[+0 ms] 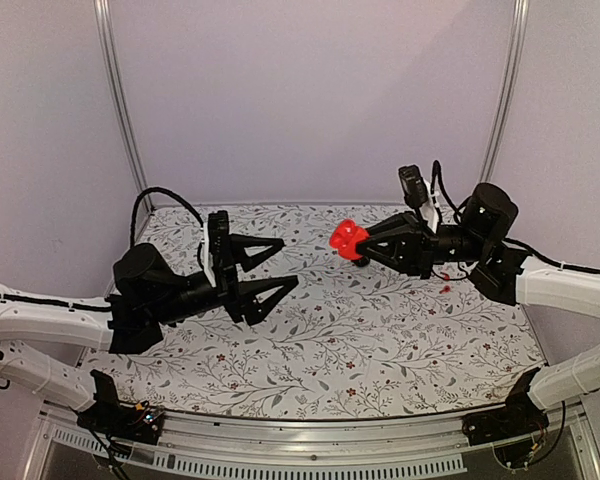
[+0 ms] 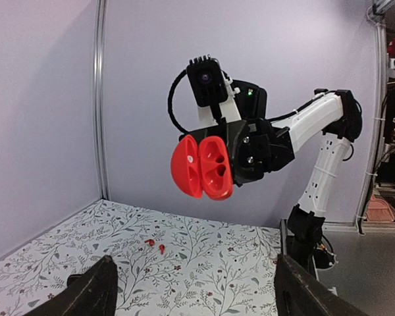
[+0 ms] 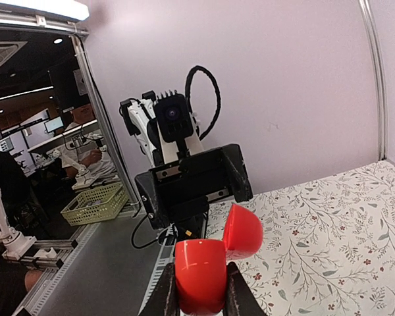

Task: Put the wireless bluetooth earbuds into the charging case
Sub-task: Open the charging case, then pass from the right arm to the left

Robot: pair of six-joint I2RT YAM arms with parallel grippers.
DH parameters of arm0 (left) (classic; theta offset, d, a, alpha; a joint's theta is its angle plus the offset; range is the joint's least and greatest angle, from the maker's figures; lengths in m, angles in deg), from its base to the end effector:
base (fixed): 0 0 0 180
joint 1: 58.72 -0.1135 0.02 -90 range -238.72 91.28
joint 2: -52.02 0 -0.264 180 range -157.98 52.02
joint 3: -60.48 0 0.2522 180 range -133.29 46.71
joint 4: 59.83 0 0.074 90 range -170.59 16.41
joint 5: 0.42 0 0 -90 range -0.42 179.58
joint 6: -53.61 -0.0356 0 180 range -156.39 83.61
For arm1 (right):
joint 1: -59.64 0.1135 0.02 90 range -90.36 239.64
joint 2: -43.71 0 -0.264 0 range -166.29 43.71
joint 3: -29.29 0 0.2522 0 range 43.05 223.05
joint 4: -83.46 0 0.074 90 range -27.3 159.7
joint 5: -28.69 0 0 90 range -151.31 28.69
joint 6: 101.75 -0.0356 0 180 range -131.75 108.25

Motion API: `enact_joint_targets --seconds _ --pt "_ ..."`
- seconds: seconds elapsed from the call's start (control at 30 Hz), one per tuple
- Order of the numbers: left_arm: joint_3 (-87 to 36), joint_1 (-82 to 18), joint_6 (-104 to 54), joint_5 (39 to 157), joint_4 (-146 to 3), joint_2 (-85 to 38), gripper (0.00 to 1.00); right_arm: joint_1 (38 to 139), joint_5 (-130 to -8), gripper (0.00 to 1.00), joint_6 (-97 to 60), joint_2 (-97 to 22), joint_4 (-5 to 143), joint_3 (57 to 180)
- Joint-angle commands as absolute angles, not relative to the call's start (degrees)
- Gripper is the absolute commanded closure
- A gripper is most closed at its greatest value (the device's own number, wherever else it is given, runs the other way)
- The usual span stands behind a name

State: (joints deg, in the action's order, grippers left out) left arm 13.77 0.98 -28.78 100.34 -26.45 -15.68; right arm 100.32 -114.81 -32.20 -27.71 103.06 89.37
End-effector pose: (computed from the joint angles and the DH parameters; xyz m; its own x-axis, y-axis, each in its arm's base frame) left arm 0.1263 -0.2293 0.2908 -0.0172 -0.2284 -0.9734 0.9463 0.3107 -0.0896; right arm 0.1917 0.2025 0.3278 -0.2442 0.0642 -0.9676 -0.9666 -0.0959 0.2376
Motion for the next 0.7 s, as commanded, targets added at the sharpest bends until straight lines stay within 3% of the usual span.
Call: enact_joint_targets --seconds 0.0,0.33,0.67 --pt "13.9 0.6 -31.6 105.4 -16.8 -16.8 0.21 100.2 -114.0 1.0 -39.1 -27.7 116.4 90.2" --pt "7.1 1.2 -30.6 111.9 -15.0 -23.2 0.39 102.7 -113.6 1.0 -45.5 -34.6 130.5 93.4" --pt "6.4 1.8 -33.4 108.3 -14.3 -24.0 0.57 105.9 -110.5 1.0 -49.6 -40.4 139.2 95.4"
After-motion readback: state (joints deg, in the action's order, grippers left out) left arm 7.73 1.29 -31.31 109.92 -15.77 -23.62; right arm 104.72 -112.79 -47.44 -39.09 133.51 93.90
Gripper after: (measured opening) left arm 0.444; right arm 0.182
